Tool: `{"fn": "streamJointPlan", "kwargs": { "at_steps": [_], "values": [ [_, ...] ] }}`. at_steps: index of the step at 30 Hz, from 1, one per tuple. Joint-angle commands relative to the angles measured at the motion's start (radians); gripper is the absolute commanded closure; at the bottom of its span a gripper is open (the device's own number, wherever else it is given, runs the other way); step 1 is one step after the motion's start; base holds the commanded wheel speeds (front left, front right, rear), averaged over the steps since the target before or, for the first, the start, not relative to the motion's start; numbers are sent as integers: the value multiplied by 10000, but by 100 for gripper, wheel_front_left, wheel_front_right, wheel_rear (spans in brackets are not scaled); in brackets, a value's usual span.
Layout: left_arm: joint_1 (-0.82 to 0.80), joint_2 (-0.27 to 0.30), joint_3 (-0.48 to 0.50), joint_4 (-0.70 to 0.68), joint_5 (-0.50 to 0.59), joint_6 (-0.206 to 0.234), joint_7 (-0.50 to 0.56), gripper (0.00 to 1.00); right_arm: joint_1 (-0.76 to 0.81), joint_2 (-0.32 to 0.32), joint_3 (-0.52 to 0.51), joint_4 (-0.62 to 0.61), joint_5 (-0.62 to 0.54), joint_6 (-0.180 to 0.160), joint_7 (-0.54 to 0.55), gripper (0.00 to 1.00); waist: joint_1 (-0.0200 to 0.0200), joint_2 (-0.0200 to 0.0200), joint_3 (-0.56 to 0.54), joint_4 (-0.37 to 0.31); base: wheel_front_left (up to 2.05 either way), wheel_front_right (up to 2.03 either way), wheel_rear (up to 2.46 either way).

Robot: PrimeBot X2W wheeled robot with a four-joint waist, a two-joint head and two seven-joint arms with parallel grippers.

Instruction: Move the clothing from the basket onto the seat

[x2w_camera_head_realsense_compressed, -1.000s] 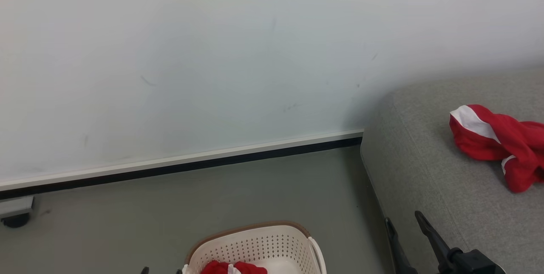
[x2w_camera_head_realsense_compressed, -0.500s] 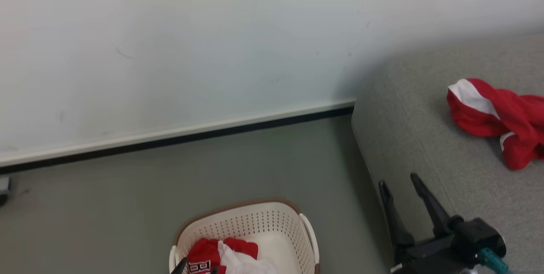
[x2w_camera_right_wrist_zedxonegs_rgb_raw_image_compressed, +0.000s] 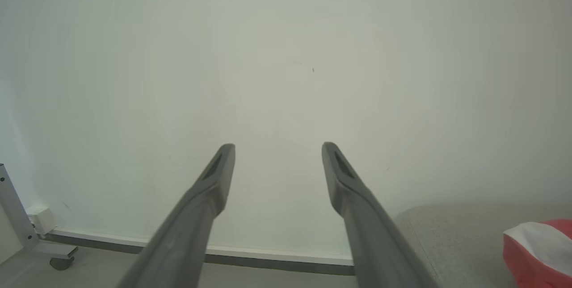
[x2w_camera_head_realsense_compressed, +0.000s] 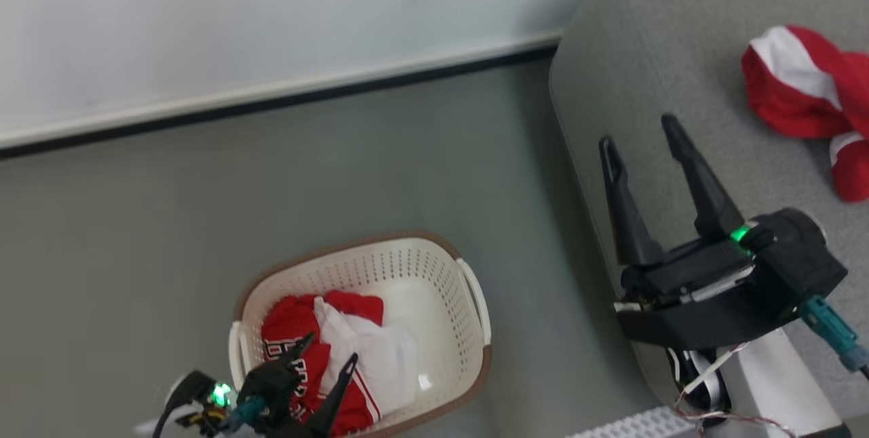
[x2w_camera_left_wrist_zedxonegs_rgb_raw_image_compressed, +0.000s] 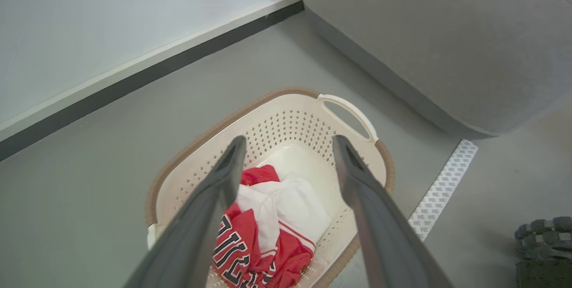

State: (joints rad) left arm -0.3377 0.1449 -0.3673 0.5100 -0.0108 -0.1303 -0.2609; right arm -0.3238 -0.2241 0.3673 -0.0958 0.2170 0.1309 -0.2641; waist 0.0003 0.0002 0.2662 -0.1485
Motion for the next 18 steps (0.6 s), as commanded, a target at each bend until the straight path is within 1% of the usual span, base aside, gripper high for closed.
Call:
{"fn": "streamJointPlan", "kwargs": {
  "at_steps": [1,9,12,13,16,18],
  "values": [
    [-497,159,-187,387,22,4,-44,0,-298,-19,24,-168,-67,-3,-19,0,-3,-2,1392,-532,0,0,0],
    [-2705,513,-1485,2510,104,-1,112,0,-1234,265,30,-738,30,-3,-19,0,-3,-2,3158,-915,0,0,0],
    [-3353,522,-1889,3236,-83,-2,269,0,-1584,428,141,-940,100,-3,-17,0,-3,-2,3700,-1086,0,0,0],
    [-3835,540,-2115,3644,-172,-2,376,0,-1782,522,185,-1106,114,-3,-19,0,-3,-2,4041,-1221,0,0,0],
    [-4405,591,-2418,4363,-170,-2,602,0,-2051,651,230,-1315,120,-3,-17,0,-3,-2,4488,-1425,0,0,0],
    [-4577,578,-2456,4563,-185,-3,671,0,-2114,689,247,-1383,117,-3,-19,0,-3,-2,4632,-1489,0,0,0]
  ]
}}
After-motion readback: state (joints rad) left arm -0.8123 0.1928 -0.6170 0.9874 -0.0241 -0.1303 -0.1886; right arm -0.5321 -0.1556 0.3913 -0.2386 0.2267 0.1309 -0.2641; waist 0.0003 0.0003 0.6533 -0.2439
